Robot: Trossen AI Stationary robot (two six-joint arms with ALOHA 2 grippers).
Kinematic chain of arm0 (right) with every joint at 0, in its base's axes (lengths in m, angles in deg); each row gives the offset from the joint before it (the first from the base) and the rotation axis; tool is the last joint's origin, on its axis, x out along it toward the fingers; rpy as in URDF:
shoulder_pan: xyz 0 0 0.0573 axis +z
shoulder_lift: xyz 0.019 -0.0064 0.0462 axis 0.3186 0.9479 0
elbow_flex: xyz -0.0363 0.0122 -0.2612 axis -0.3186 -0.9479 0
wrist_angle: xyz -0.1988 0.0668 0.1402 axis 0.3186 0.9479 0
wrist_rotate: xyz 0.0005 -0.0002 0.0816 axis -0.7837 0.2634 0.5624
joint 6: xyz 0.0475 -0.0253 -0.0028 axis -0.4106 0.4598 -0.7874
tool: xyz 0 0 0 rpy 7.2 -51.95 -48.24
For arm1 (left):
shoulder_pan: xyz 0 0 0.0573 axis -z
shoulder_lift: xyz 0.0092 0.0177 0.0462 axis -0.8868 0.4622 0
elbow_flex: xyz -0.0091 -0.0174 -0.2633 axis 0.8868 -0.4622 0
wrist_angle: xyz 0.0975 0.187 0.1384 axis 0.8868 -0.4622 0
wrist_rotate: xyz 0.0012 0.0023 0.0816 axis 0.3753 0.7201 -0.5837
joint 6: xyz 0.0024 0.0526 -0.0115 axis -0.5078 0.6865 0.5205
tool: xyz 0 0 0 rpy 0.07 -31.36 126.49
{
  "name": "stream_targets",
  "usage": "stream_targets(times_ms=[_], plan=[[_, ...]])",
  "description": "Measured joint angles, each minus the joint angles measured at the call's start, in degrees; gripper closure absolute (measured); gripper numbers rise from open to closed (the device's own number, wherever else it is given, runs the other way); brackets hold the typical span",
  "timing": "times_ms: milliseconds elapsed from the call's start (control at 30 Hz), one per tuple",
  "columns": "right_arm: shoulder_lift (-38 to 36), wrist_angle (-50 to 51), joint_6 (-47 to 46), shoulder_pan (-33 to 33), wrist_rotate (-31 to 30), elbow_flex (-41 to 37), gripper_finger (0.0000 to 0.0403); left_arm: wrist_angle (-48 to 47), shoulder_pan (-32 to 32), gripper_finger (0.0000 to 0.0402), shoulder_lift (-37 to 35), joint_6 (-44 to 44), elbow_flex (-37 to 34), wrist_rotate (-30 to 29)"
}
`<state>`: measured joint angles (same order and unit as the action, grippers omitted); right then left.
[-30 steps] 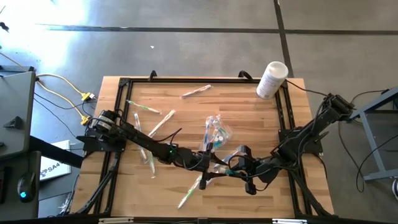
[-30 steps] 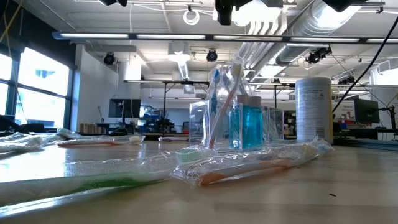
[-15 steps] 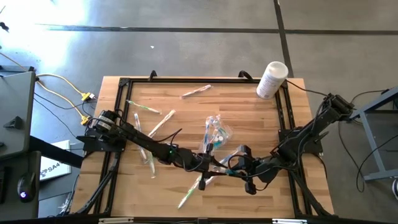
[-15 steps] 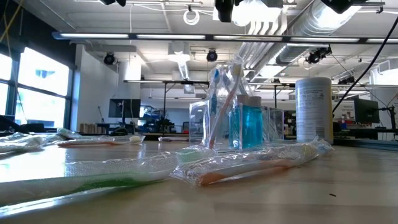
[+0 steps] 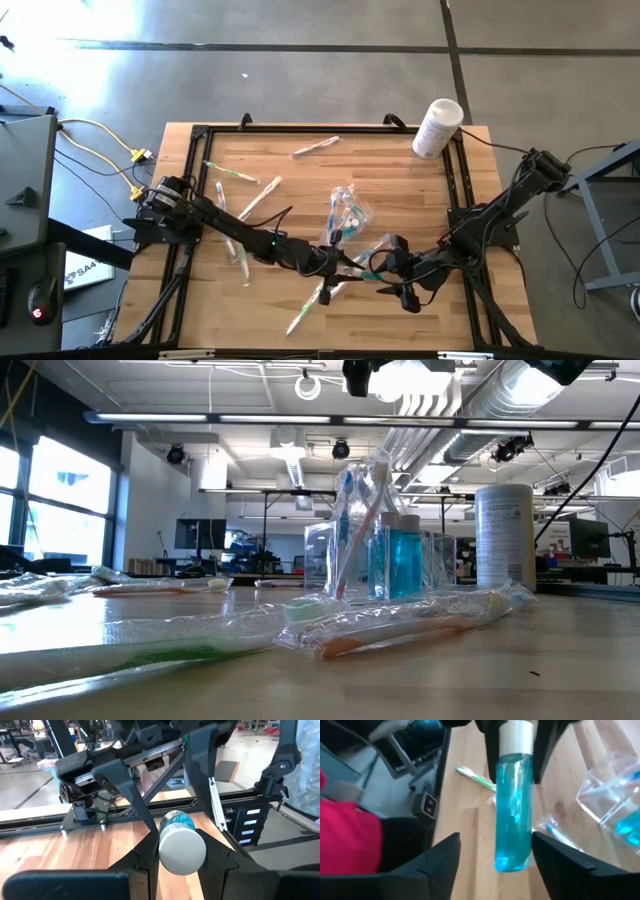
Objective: Pick & Place toothbrushing station
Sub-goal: Put the blue mouthwash into the transparent organizer
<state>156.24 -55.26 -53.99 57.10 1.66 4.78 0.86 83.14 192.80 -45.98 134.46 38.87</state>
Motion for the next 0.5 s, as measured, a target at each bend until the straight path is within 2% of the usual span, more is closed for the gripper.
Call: stream_targets(times_ms=[167,367,500], plan=[[-3.81,3.76,-3.57,0.71,-1.97,0.00,0.0146,-13.90,-0.08,0.0314,-0.96,-0.68,5.31,-3.53],[-7.79,7.60,-5.94,4.16,-6.02,0.00,0.0145,-38.35,0.07,0.0314,-1.72,-6.44,15.57,-8.23],[-8.77,9.23,-8.17,8.01,-11.29,0.00,0.0144,-58.11,1.16,0.0314,-1.79,-13.63,23.95,-17.18]])
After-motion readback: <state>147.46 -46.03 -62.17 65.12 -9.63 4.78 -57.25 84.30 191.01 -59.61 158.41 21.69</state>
